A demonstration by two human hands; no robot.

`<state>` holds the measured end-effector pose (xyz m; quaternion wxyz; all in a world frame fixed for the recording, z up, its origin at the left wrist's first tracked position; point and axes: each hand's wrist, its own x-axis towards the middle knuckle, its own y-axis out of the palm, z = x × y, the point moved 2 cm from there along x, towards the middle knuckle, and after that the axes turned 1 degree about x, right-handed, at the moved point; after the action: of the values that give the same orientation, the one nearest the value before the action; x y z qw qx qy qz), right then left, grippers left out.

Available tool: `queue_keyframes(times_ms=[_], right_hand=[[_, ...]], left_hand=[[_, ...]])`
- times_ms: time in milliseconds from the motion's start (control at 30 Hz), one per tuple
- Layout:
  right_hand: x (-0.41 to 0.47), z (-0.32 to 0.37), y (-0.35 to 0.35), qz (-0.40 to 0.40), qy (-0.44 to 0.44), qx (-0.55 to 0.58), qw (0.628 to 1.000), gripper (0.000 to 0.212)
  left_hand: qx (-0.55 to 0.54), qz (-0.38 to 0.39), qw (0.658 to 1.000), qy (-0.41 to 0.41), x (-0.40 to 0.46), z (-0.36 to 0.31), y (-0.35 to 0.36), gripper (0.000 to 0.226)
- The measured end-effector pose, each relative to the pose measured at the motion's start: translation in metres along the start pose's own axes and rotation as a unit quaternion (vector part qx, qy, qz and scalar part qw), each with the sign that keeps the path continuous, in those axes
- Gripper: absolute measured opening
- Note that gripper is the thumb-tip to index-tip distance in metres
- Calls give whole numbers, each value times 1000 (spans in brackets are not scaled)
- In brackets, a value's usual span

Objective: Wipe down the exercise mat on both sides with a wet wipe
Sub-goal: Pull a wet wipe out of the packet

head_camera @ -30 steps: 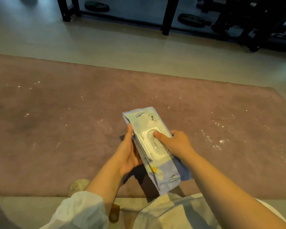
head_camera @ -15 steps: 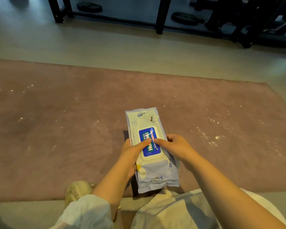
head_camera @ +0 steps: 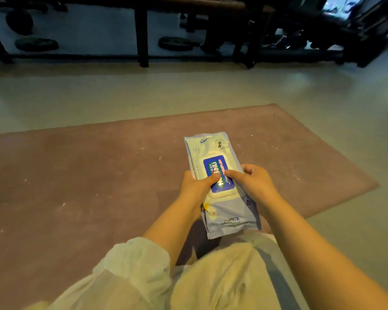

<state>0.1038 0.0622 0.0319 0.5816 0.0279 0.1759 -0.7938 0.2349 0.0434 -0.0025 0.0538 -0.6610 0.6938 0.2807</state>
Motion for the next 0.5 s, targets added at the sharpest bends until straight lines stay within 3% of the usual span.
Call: queue_keyframes(times_ms=[133, 300, 367, 433, 500], right_hand=[[-10, -17, -105, -90, 28, 32, 995, 20], [-41, -79, -216, -209, 86, 8, 974, 29], [-54, -105, -246, -270, 78, -99, 954, 48], [-64, -122, -259, -269, 69, -185, 943, 53], [-68, -130, -258, -241, 63, -160, 955, 48]], left_hand=[[97, 109, 988, -44, -10, 28, 95, 53], [198, 190, 958, -87, -44, 96, 190, 55], [294, 255, 916, -93, -60, 122, 211, 75], [399, 310, 857, -101, -73, 137, 221, 96], [424, 334, 837, -92, -76, 143, 224, 93]])
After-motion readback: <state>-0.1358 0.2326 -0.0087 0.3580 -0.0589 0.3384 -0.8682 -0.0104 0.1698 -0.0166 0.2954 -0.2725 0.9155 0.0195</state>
